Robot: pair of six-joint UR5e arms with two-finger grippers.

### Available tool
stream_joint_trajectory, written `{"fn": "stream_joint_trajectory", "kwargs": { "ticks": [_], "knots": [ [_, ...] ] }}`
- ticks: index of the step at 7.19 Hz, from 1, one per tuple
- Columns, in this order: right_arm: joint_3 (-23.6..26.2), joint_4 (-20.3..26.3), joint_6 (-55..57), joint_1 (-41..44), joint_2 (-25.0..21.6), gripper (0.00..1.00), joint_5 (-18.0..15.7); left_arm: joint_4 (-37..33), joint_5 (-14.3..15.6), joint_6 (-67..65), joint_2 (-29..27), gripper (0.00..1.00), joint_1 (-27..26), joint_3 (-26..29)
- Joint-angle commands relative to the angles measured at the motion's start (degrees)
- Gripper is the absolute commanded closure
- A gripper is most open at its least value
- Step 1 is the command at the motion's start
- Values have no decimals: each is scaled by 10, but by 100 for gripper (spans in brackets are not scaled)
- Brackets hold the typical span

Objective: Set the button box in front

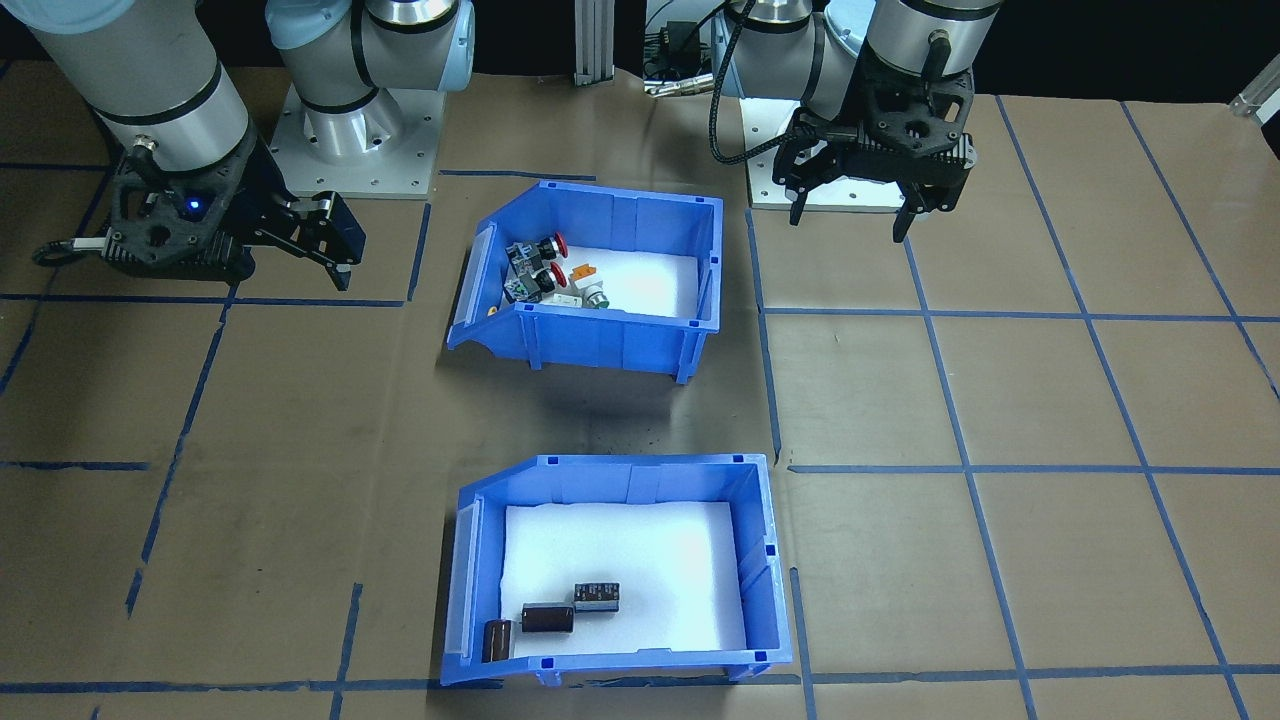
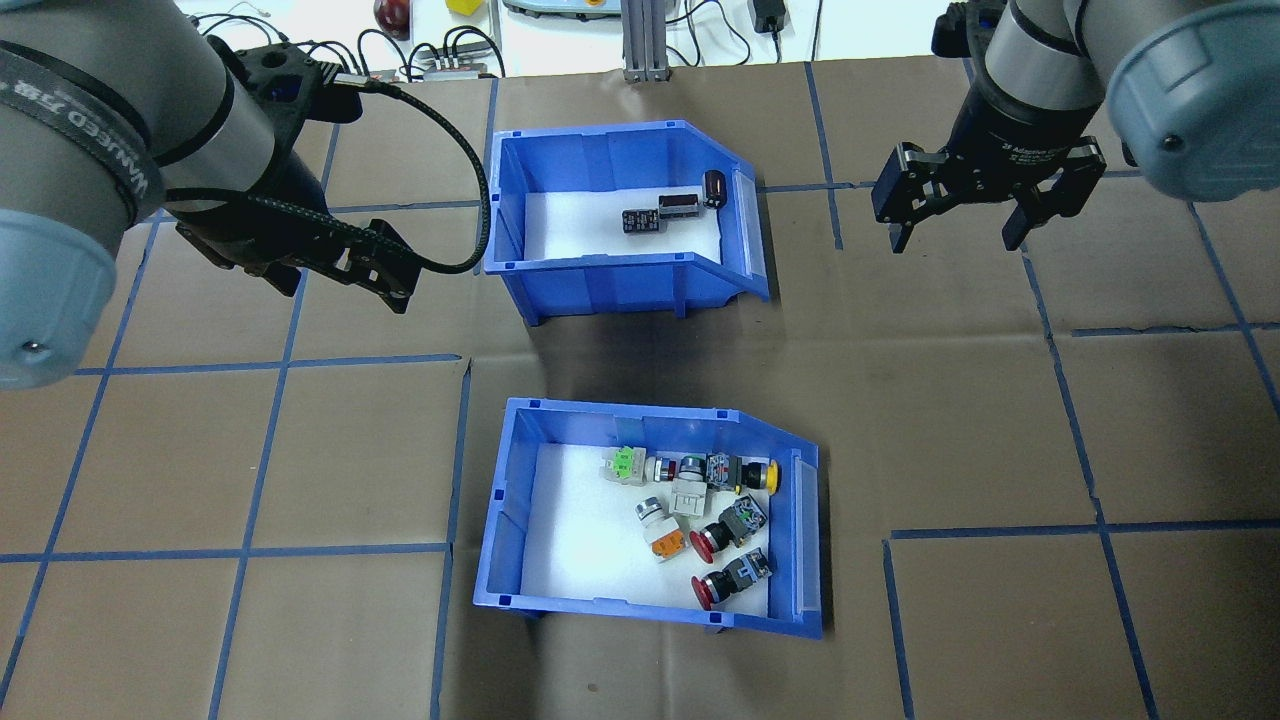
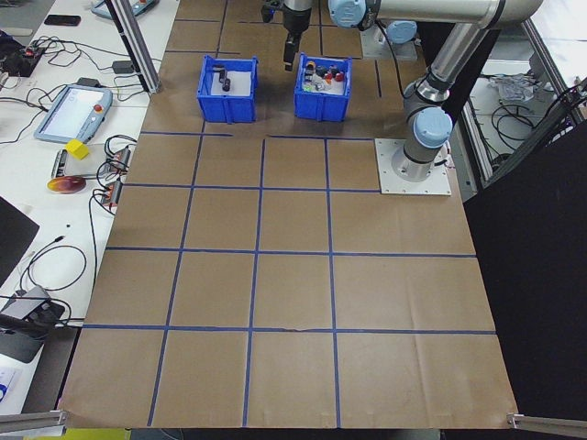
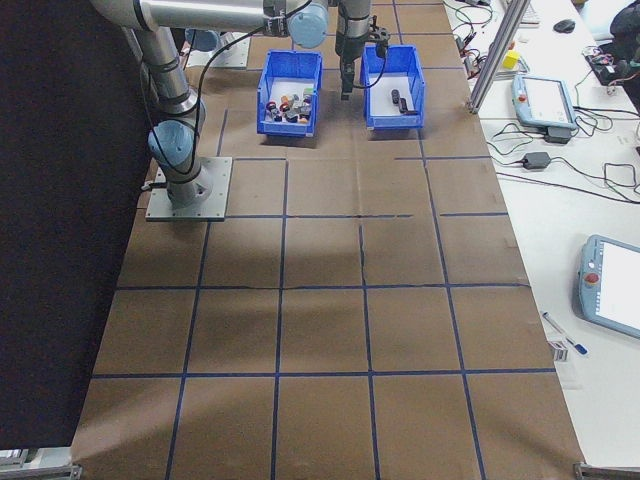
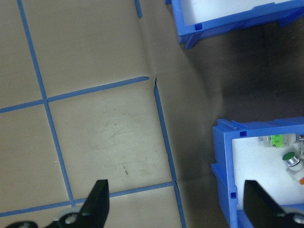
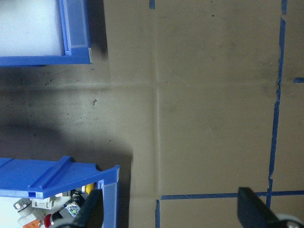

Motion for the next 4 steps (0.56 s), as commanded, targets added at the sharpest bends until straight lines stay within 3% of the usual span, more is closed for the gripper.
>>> {"fn": "stream_joint_trajectory", "kwargs": {
  "ticks": [1, 4],
  "knots": [
    [0, 1, 0, -1, 0, 0, 0, 3, 0, 0, 0, 1, 0, 1],
    [0, 1, -2, 1, 0, 0, 0, -2, 1, 1, 1, 1, 0, 1]
  ]
}}
